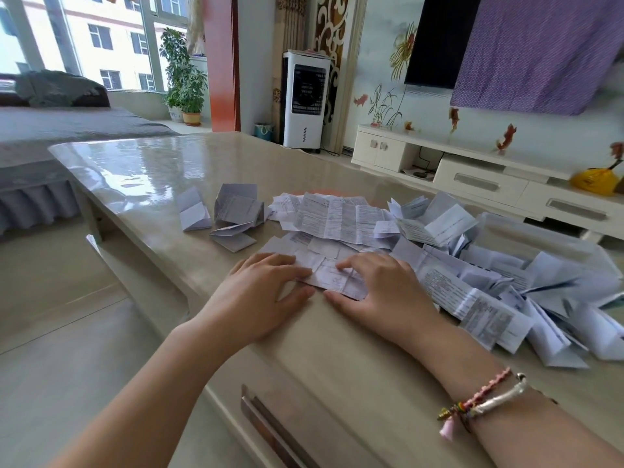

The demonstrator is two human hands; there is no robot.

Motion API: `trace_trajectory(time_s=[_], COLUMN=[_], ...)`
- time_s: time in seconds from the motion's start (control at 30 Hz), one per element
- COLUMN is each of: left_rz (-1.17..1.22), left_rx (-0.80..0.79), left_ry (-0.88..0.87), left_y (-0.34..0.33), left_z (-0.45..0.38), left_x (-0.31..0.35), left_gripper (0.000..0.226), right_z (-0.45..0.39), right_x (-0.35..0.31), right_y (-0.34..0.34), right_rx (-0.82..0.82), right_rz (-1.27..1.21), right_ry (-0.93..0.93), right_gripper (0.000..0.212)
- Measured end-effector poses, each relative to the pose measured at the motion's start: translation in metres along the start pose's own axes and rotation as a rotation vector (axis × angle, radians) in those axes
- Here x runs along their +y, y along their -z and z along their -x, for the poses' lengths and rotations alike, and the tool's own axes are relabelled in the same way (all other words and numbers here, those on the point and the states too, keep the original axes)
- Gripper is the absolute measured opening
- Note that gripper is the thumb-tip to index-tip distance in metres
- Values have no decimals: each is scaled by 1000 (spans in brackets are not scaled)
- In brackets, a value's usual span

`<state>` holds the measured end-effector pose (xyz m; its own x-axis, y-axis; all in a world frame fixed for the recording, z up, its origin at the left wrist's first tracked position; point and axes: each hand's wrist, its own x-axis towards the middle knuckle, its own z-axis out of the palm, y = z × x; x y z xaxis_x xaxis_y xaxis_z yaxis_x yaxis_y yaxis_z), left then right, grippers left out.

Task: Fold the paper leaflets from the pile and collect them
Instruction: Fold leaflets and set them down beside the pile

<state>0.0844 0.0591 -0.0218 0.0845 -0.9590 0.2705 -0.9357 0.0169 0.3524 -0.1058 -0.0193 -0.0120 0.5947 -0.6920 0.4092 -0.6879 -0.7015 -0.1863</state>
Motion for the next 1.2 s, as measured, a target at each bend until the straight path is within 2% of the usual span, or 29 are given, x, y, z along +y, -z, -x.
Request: trace_trajectory(time_s=[0.2, 0.33, 0.43, 0.57, 0.67, 0.73, 0.77, 0.87, 0.97, 1.07, 1.13, 1.2], left_rz=[28, 169, 372, 591, 614, 610, 624, 679, 514, 381, 320, 272], left_rx=[-15, 53, 129, 26, -45, -59, -58, -24, 77, 145, 218, 299], left_ry=[-5, -26, 22, 78, 107, 111, 108, 159, 172, 220, 228, 214], left_y=[0, 1, 2, 3, 7, 9, 9, 6, 3, -1, -4, -6], left_z=[-1, 0, -1, -4, -3, -2, -2, 0, 1, 1, 3, 5], left_x=[-3, 2, 7, 8, 6, 6, 6, 6, 8, 6, 4, 2], left_gripper=[82, 50, 18, 13, 19, 6, 11, 47, 73, 107, 117, 110], right_z=[0, -3, -3, -4, -5, -6, -7, -7, -7, -7, -6, -6], right_x=[-5, -5, -6, -3, -3, -5, -6, -5, -4, -5, -6, -6], right_y=[0, 3, 5, 7, 7, 5, 3, -2, -6, -6, -6, -7], right_rx=[75, 266, 339, 290, 216, 177, 151, 56, 13, 41, 60, 55], right_rz=[85, 29, -172, -479, -623, -696, -706, -627, -514, -402, -321, -287], right_ry=[84, 162, 162, 63, -59, -109, -124, -125, -106, -61, 15, 89], right_gripper=[53, 48, 42, 23, 27, 30, 32, 36, 39, 38, 30, 19])
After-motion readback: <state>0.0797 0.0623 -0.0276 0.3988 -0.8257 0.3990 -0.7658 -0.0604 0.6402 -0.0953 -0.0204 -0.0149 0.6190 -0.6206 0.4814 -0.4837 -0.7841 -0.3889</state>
